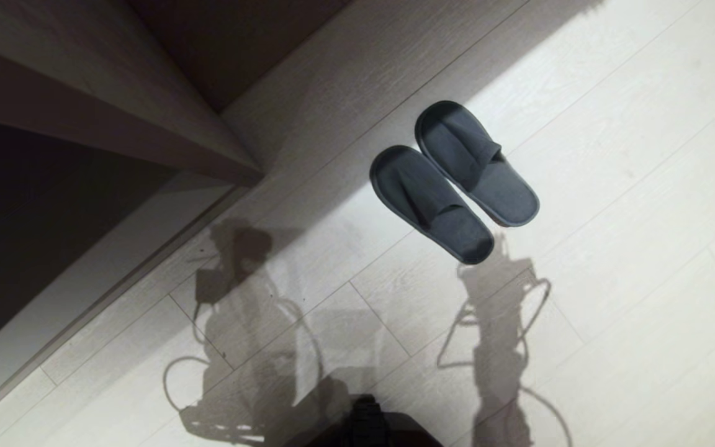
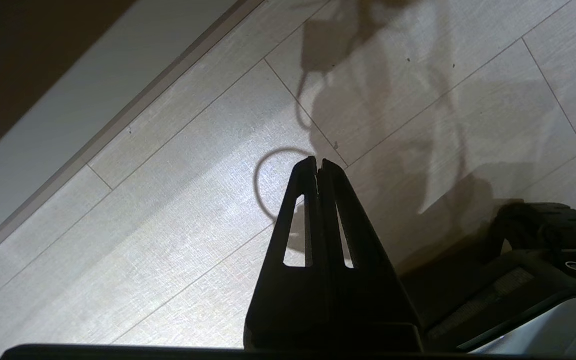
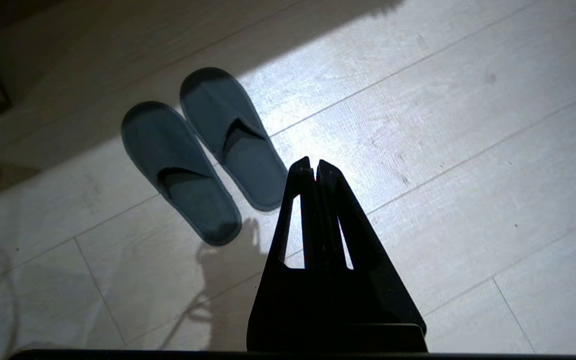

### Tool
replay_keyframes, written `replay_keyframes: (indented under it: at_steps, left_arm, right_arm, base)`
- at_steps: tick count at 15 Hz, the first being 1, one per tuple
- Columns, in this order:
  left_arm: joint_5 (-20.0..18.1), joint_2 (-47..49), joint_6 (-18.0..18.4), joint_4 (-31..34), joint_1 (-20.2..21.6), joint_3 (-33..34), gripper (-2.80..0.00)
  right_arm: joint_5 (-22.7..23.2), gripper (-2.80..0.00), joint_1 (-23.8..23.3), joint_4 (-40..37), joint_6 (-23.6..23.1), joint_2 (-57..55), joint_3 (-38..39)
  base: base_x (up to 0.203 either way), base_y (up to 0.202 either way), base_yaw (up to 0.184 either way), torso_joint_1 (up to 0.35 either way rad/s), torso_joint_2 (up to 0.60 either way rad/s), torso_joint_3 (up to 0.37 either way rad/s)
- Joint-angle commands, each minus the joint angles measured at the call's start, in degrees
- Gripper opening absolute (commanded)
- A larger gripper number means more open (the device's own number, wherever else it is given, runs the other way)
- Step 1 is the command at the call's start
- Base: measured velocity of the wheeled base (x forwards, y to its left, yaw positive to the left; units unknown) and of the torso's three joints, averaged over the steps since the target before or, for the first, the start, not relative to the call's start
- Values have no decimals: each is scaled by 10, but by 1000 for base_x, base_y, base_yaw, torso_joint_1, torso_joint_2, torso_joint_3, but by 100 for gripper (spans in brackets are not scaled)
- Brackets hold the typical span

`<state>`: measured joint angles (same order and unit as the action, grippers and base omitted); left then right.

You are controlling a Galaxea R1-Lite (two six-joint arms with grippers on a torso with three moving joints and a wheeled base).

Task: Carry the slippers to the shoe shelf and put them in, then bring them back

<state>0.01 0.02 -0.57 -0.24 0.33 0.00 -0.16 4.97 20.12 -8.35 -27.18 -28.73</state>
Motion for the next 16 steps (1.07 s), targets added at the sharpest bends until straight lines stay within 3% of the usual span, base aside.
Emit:
replay_keyframes:
  at_steps: [1, 9, 14, 16]
  left_arm:
    - [1, 0, 0, 0, 0, 0, -280]
    - [1, 0, -4, 0, 0, 0, -280]
    - [1, 0, -4, 0, 1, 0, -280]
    - [1, 0, -5, 0, 0, 0, -280]
  right_arm:
    - [25, -280, -39, -2, 13, 89, 50]
    - [43, -280, -52, -84, 29, 257, 280]
    - [10, -280, -51, -210, 20, 271, 285]
    - [10, -280, -51, -206, 19, 272, 286]
  base:
    - [0, 0, 0, 0, 0, 0]
    - [0, 0, 0, 0, 0, 0]
    - [0, 0, 0, 0, 0, 0]
    - [0, 0, 0, 1, 0, 79]
